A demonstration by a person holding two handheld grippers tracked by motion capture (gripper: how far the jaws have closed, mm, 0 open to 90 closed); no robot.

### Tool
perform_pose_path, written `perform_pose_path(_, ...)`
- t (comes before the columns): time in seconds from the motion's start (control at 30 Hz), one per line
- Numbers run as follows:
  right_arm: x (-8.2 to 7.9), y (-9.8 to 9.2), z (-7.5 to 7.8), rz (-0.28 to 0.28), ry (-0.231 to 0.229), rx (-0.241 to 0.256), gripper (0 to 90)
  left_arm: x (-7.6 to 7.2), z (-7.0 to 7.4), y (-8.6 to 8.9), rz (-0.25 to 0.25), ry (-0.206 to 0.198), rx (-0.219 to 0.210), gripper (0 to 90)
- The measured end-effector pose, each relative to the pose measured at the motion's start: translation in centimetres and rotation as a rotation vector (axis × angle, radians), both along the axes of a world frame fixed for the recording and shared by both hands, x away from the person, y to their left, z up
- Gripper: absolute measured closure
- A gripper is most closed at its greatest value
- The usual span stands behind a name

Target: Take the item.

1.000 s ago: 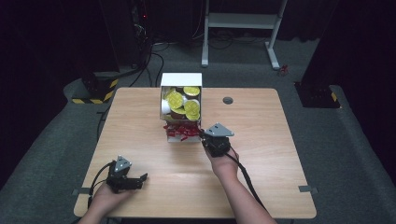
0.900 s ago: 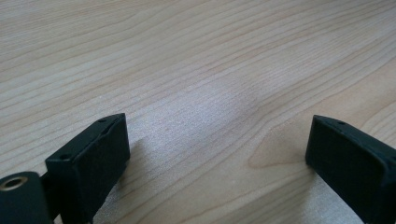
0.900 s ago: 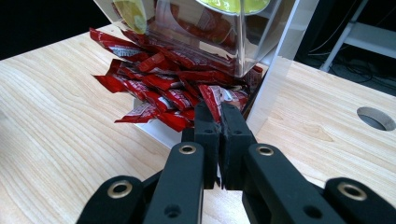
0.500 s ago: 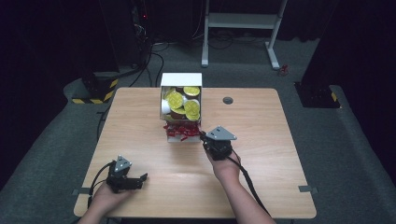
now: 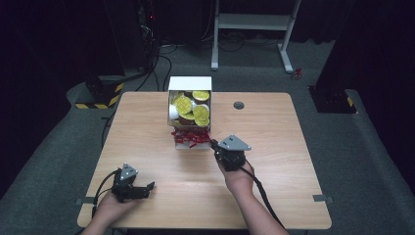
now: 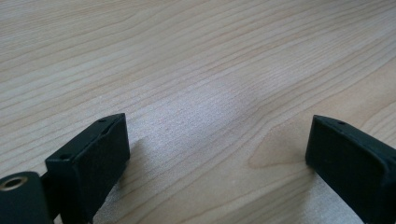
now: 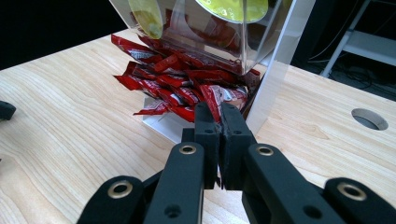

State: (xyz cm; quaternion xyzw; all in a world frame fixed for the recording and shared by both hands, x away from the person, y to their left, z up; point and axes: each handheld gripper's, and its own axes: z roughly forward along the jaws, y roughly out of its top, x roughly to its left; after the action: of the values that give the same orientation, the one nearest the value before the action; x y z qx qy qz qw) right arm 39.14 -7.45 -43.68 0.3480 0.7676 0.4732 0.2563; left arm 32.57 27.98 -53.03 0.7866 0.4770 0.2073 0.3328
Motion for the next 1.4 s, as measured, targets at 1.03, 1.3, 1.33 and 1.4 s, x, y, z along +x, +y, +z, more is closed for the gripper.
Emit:
perform_pose_path(1.03,-1.5,-1.2,0.4,0.015,-0.021,0.042,88.0,0.0,0.0,0.0,0.001,0.0,-0.002,6.6)
perform_pose_path(1.3,-1.7,-1.7,0.6,0.017,-0.029,0.063,88.0,0.0,0.0,-0.1,0.005,-0.002,-0.006,6.5)
perform_pose_path(1.33,-1.8,-1.8,0.6,0.019,-0.03,0.071,88.1,0.0,0.0,-0.1,0.005,-0.002,-0.007,6.6)
perform_pose_path(1.4,-1.8,-2.0,0.7,0.022,-0.038,0.081,88.1,0.0,0.0,-0.1,0.005,-0.002,-0.006,6.6)
